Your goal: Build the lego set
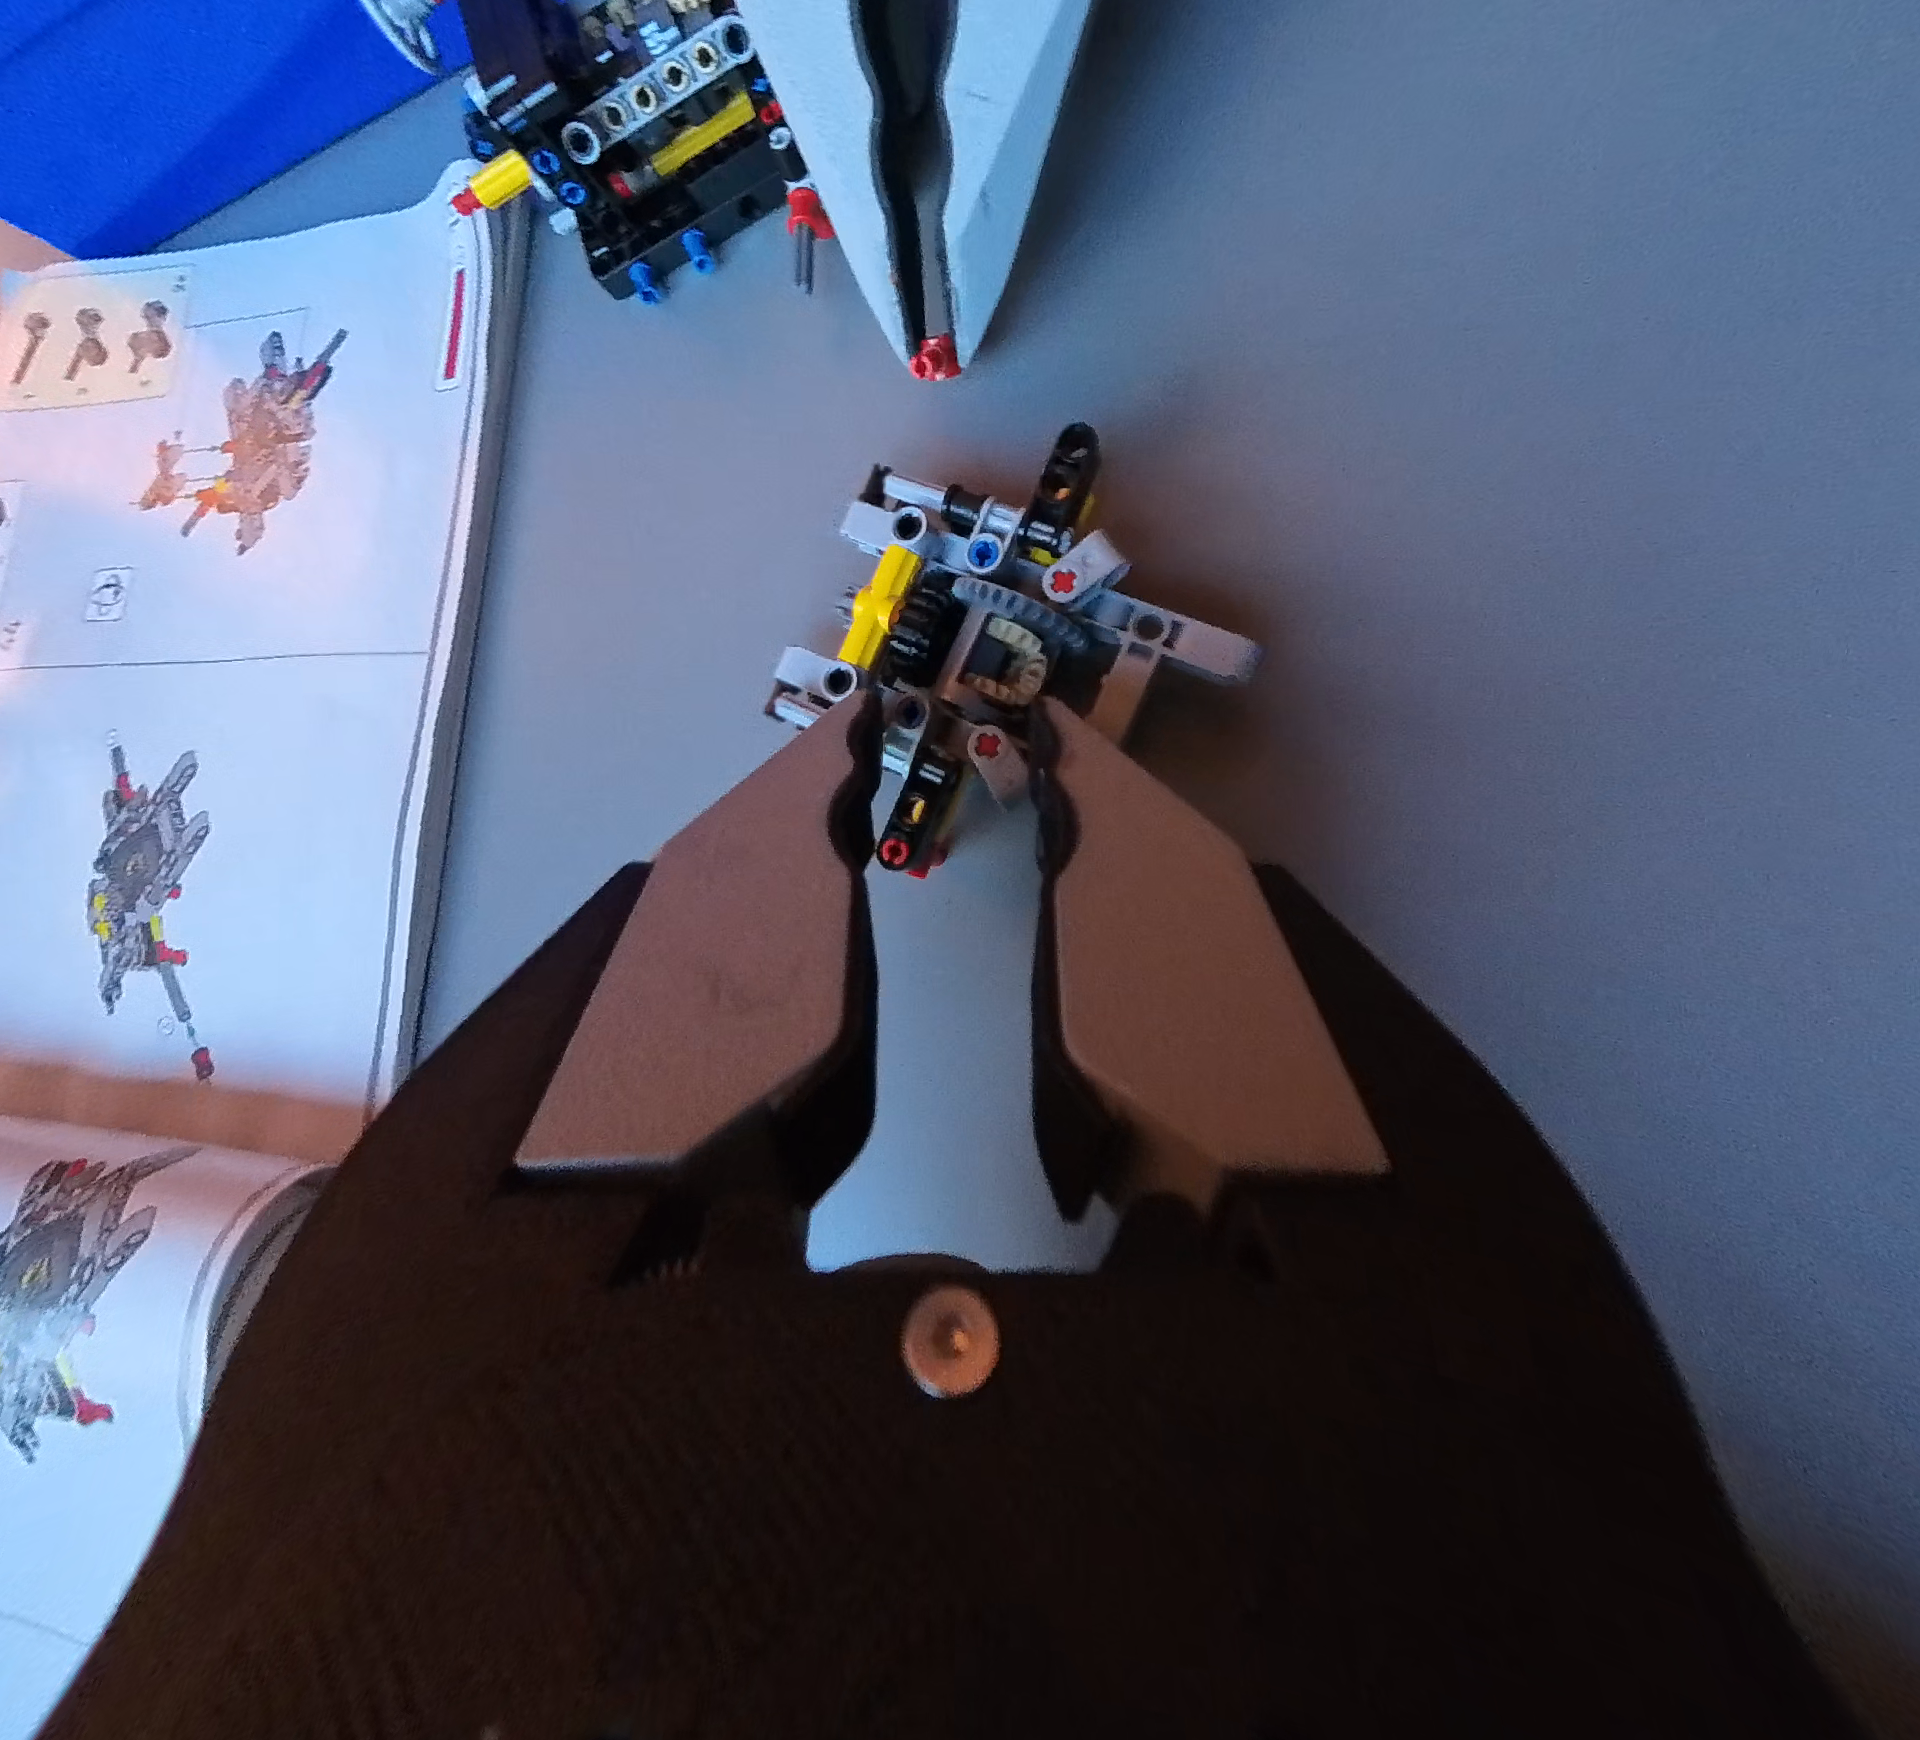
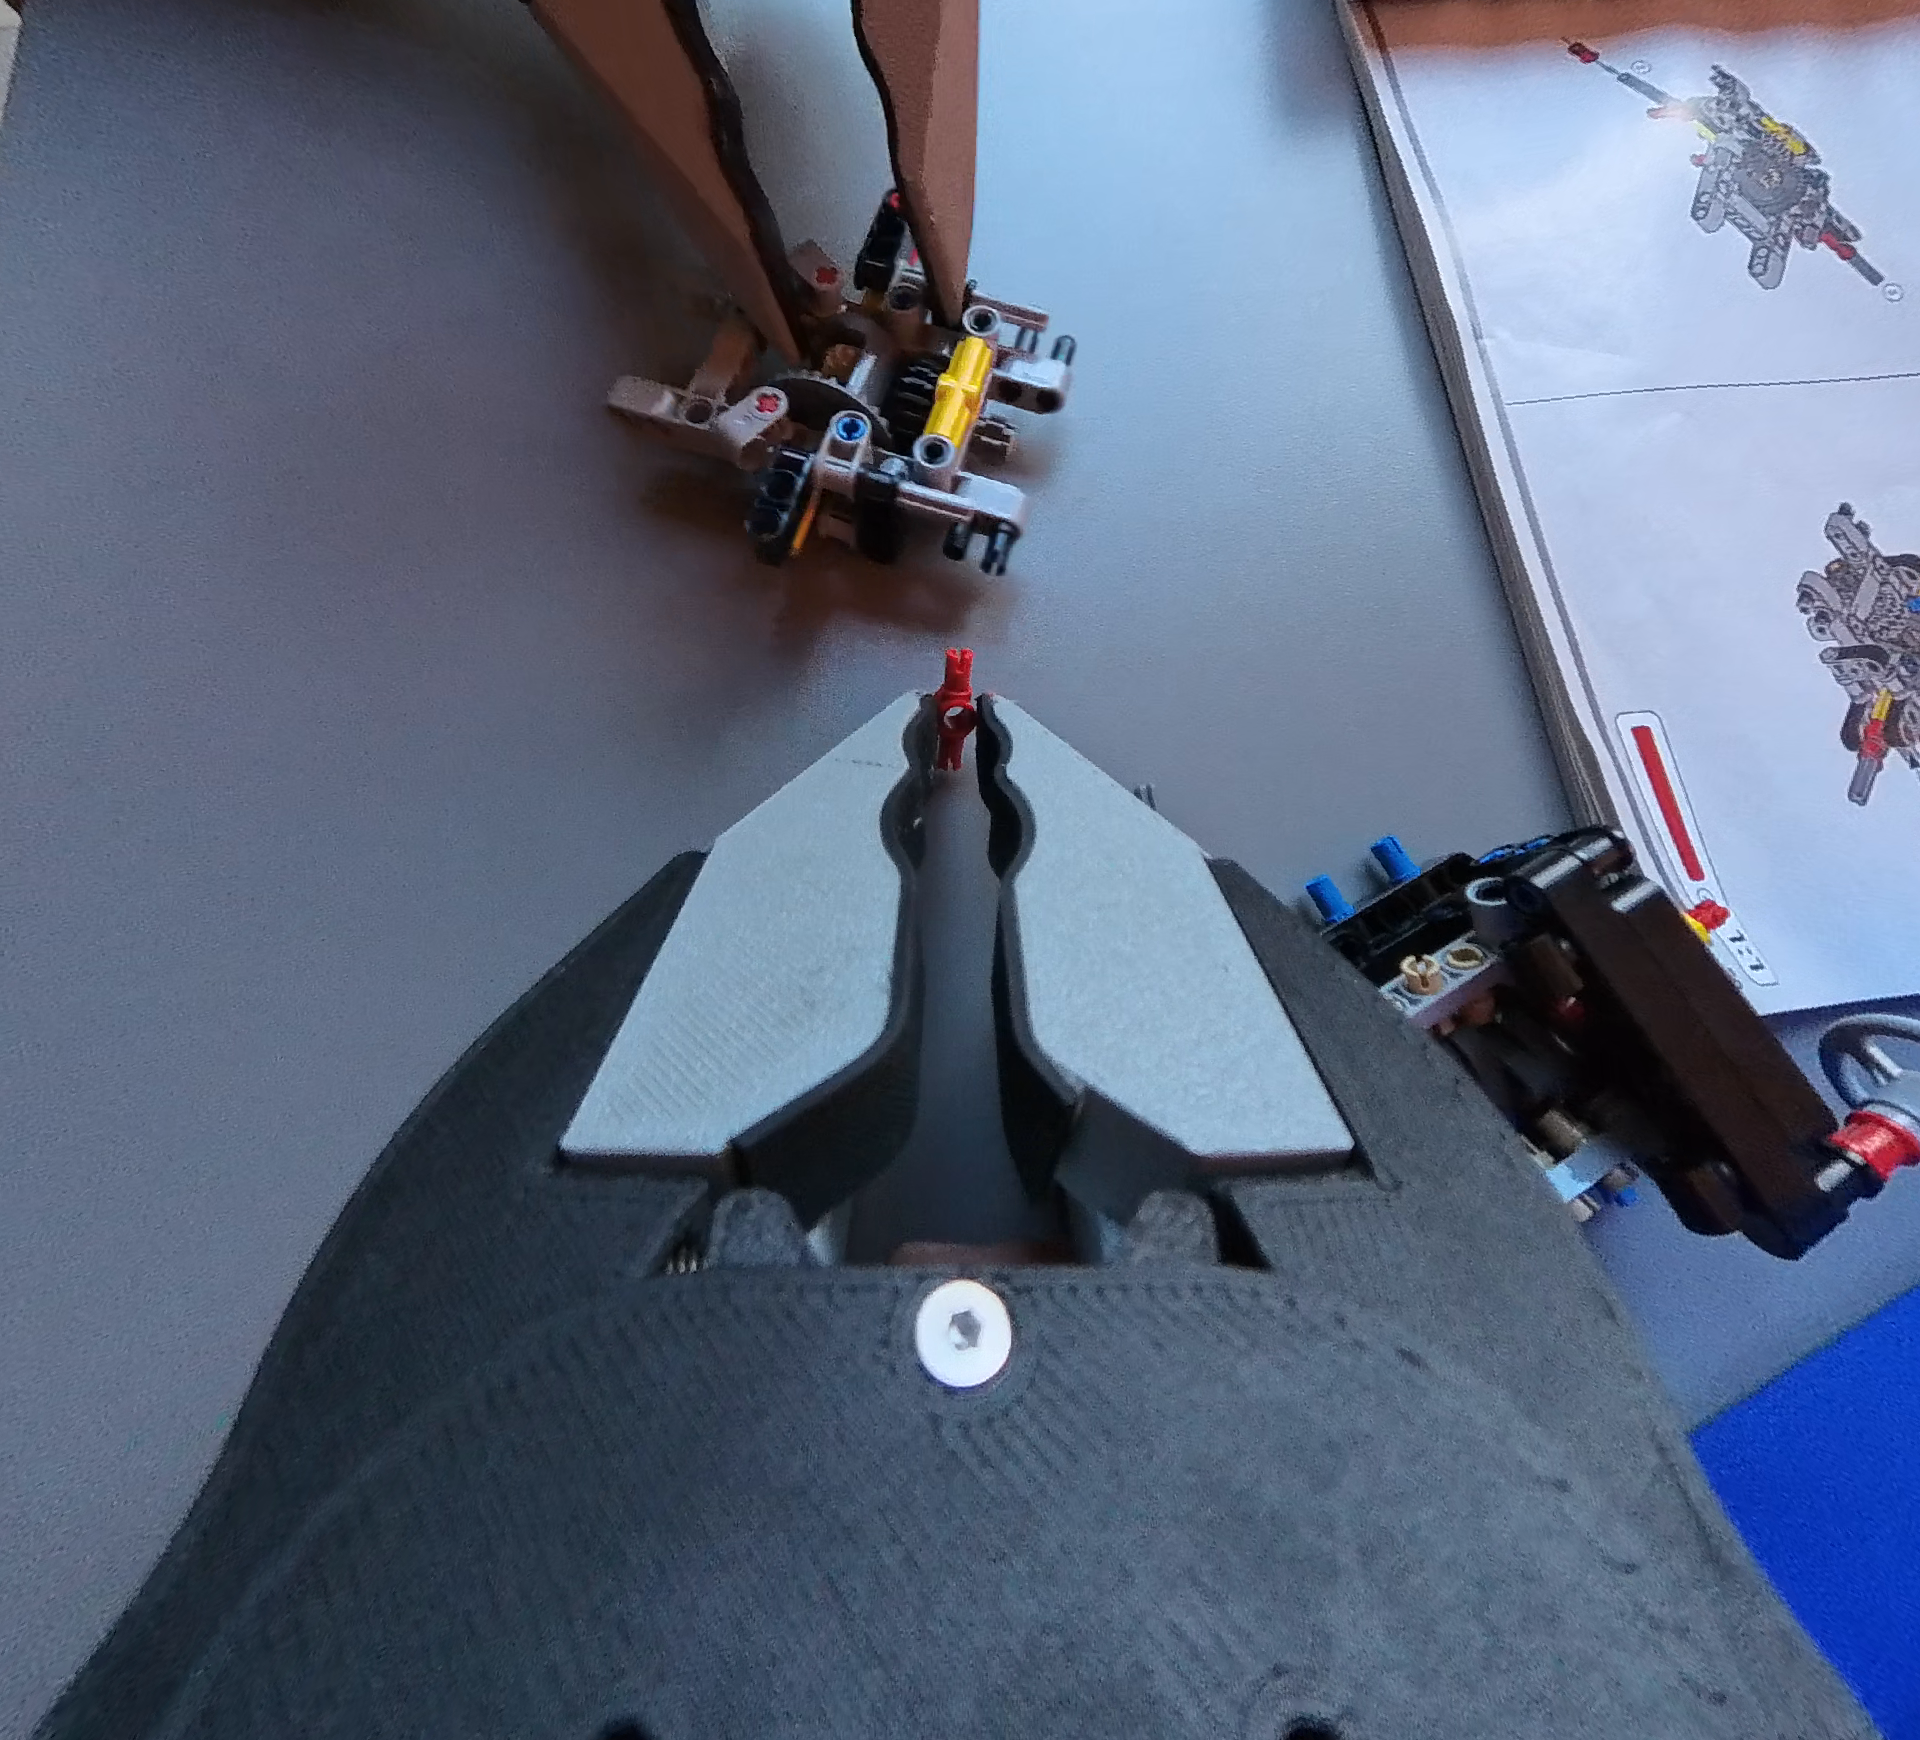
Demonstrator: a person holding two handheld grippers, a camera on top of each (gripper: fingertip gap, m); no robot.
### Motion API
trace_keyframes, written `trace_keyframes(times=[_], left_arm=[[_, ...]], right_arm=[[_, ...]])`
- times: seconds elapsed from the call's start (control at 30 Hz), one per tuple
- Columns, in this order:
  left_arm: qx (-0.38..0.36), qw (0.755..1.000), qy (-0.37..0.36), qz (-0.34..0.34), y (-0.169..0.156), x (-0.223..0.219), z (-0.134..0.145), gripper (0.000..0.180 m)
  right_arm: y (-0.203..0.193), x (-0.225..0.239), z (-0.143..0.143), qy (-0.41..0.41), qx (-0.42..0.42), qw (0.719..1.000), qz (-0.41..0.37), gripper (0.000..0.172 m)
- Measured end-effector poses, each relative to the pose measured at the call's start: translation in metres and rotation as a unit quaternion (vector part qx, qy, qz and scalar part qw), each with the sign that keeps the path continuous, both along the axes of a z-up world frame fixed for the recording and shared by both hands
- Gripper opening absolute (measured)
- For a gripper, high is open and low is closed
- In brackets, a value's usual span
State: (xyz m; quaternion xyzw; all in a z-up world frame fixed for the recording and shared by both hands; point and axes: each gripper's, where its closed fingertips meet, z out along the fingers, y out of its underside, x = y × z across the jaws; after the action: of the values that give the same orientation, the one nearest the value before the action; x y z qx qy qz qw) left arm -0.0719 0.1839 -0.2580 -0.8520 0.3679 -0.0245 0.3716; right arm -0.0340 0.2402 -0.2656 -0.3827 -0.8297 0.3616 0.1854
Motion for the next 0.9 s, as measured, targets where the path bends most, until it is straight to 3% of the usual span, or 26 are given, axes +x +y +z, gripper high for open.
trace_keyframes(times=[0.2,0.4,0.9], left_arm=[[-0.033,0.998,-0.041,-0.026,-0.016,0.003,0.003,0.030],[-0.040,0.998,-0.038,-0.033,-0.024,-0.002,0.003,0.035],[-0.004,0.999,-0.052,0.009,0.008,0.011,0.002,0.032]], right_arm=[[0.000,0.000,0.000,0.001,0.000,1.000,0.001,0.004],[-0.002,0.001,-0.001,0.000,0.004,1.000,0.005,0.004],[-0.003,0.001,-0.002,-0.005,-0.002,1.000,0.006,0.004]])
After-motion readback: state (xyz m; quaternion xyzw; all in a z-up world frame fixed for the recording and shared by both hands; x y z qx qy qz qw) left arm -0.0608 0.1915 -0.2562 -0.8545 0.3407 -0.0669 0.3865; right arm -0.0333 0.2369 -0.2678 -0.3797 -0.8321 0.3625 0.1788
